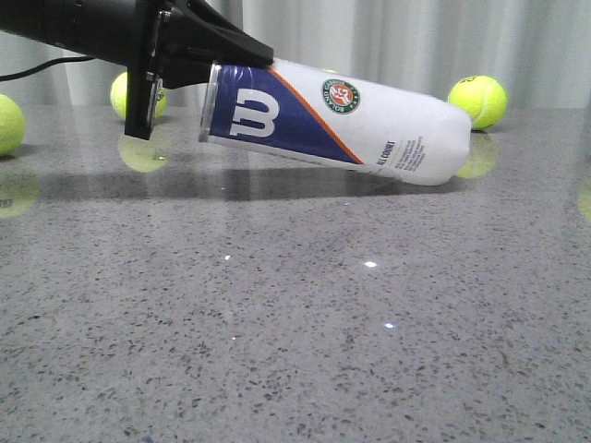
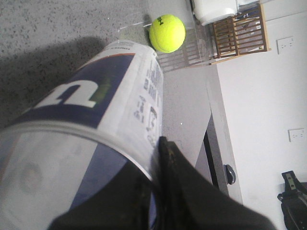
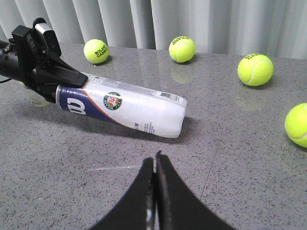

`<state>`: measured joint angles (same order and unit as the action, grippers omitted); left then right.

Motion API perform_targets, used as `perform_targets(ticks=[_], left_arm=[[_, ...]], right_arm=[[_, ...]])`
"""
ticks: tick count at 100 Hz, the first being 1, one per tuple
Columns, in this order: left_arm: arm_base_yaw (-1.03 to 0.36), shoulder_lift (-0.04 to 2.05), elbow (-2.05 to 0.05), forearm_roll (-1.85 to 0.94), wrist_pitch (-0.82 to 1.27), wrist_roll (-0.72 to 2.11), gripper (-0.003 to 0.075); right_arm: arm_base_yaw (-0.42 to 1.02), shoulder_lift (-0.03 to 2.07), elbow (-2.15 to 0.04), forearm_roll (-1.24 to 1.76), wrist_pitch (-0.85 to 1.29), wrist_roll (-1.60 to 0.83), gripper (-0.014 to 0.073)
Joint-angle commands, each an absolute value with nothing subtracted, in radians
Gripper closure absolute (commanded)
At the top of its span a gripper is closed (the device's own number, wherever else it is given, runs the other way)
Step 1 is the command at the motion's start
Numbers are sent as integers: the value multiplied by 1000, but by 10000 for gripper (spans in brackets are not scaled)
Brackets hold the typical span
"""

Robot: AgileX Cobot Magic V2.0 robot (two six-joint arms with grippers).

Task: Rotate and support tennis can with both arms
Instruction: 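Lift the can's end with the left gripper, tilting it upright onto its base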

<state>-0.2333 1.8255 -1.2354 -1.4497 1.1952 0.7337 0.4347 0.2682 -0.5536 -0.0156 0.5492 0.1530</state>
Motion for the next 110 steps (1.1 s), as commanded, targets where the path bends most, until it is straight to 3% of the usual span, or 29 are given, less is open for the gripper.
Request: perform_targets(ticks=[1, 36, 69, 110], left_arm=[[-238, 1769, -1262, -1531, 1278, 751, 741], [-238, 1588, -1339, -1391, 1254, 739, 741], [-292, 1457, -1596, -831, 1225, 422, 741], [-514, 1449, -1773, -256, 1275, 114, 741]], right_arm=[[429, 278, -578, -24, 476, 152, 658], [429, 278, -578, -24, 476, 152, 658], [429, 278, -578, -24, 476, 152, 658], [429, 278, -578, -24, 476, 152, 658]])
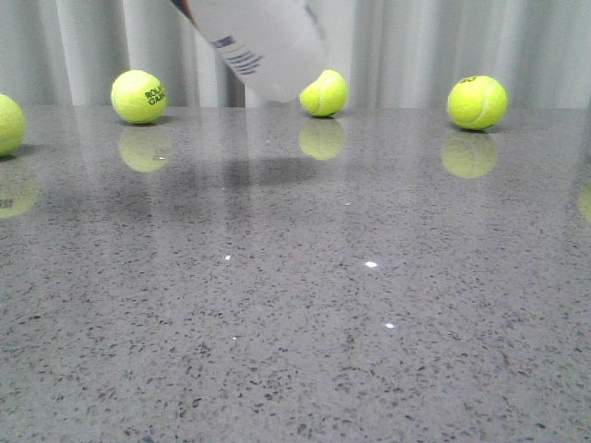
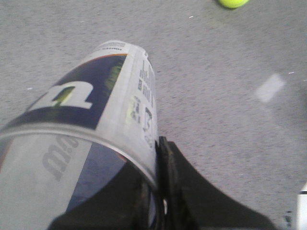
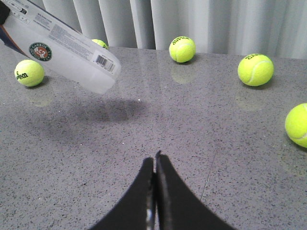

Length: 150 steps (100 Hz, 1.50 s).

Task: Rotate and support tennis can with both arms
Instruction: 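Lift the can's end with the left gripper, tilting it upright onto its base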

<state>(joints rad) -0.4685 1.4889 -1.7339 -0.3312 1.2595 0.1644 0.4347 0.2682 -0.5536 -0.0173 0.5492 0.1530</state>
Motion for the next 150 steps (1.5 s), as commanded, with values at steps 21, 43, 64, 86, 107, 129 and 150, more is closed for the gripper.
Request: perform_targets(ticks=[21, 43, 64, 86, 107, 129, 150], left_arm=[[-570, 1450, -1773, -176, 1275, 114, 741], [-570, 1483, -1772, -158, 1275, 114, 741], [-570, 1536, -1772, -165, 1275, 114, 741], [-566, 1550, -1772, -165, 1275, 114, 735], [-566, 1550, -1772, -188, 1275, 114, 592], [-566, 1550, -1772, -189, 1270, 114, 413], [-566, 1550, -1773, -184, 1203, 114, 231]], right_arm=[[429, 278, -578, -24, 476, 152, 658], [429, 278, -578, -24, 476, 152, 658], [429, 278, -578, -24, 476, 152, 658], [429, 278, -578, -24, 476, 152, 658], [429, 278, -578, -24, 476, 152, 658], [429, 278, -578, -24, 476, 152, 658], [429, 278, -578, -24, 476, 152, 658]])
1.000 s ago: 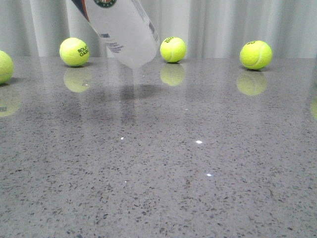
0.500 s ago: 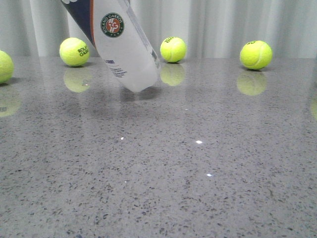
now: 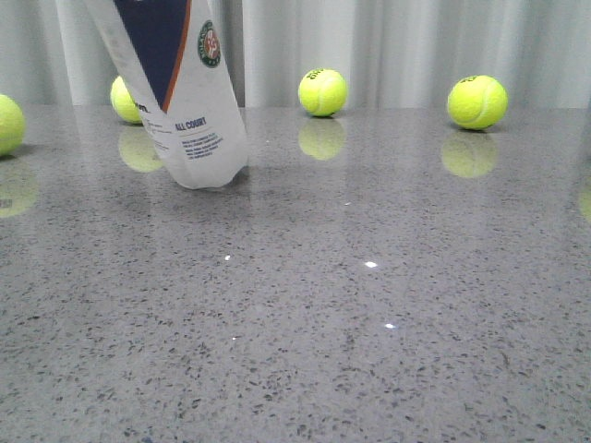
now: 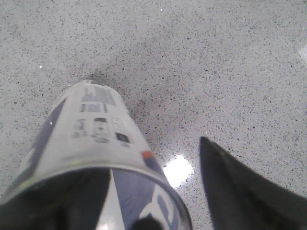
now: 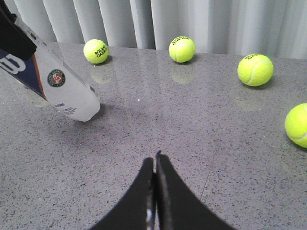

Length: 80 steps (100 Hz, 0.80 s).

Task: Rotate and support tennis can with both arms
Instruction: 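Lift the can's end with the left gripper, tilting it upright onto its base, then release the upright can and raise the left gripper away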

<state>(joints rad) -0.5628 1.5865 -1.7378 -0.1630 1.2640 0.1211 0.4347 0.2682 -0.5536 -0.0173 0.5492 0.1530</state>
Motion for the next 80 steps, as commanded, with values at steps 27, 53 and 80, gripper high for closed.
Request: perform_targets(ticks=[27, 53, 80], left_arm=[[-564, 1550, -1773, -120, 1055, 114, 227], [-564, 1550, -1773, -116, 979, 114, 227], [-561, 1552, -1773, -110, 958, 114, 227]], right_arm=[[429, 278, -578, -24, 476, 152, 658], [429, 278, -578, -24, 476, 152, 658], [429, 278, -578, -24, 476, 152, 658]])
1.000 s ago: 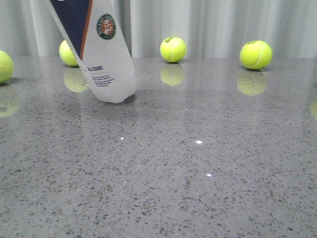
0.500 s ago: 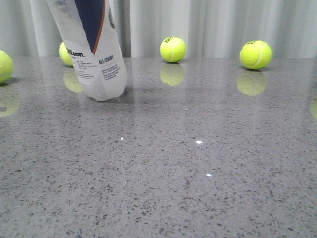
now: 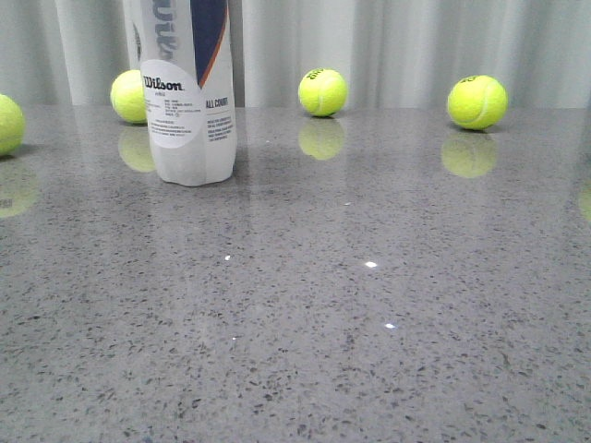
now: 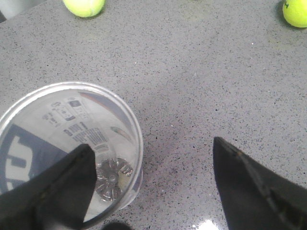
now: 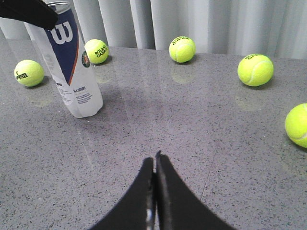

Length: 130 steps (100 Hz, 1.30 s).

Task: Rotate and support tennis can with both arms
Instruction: 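Release the upright can and raise the left gripper away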

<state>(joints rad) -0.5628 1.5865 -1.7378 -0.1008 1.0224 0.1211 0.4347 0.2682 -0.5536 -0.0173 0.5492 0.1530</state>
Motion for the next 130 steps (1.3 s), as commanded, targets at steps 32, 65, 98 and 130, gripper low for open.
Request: perform_targets(ticks=[32, 65, 98, 130], left_arm=[[-547, 1538, -1773, -110, 879, 114, 280], [-555, 1442, -1629, -115, 622, 114, 741], [-555, 1244, -1292, -117, 369, 114, 741], [-553, 1021, -994, -117, 270, 114, 741]], right_arm=[[429, 278, -578, -24, 476, 152, 658], [429, 278, -578, -24, 476, 152, 658], [429, 278, -578, -24, 476, 152, 658], [429, 278, -578, -24, 476, 152, 658]])
